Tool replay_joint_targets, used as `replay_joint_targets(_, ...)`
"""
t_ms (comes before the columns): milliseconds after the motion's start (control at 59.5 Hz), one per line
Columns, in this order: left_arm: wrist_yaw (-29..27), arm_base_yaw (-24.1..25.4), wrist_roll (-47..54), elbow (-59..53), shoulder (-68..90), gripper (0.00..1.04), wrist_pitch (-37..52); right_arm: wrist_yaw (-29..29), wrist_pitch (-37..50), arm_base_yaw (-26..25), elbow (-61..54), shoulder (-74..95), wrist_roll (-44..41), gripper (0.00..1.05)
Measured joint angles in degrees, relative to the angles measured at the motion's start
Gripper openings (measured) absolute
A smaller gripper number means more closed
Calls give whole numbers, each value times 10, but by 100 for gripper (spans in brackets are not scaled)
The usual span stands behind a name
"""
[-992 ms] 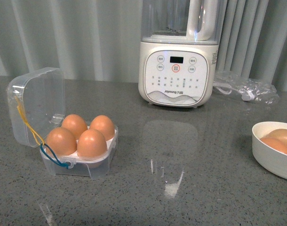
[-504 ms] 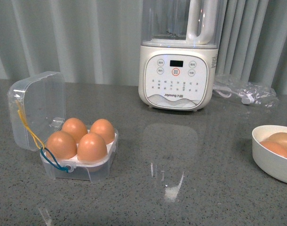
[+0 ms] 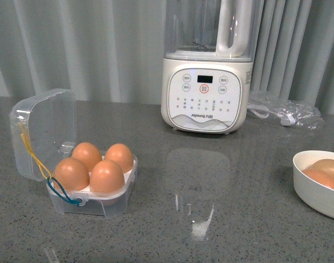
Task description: Put egg into box
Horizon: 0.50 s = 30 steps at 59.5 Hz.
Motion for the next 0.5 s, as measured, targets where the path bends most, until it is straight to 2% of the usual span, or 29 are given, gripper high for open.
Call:
replay_joint_targets(404, 0, 0, 0, 0, 0, 98, 0, 0, -61, 0, 0, -61, 0, 3)
replay_joint_targets(504, 0, 0, 0, 0, 0, 98, 0, 0, -153, 0, 0, -131, 0, 3)
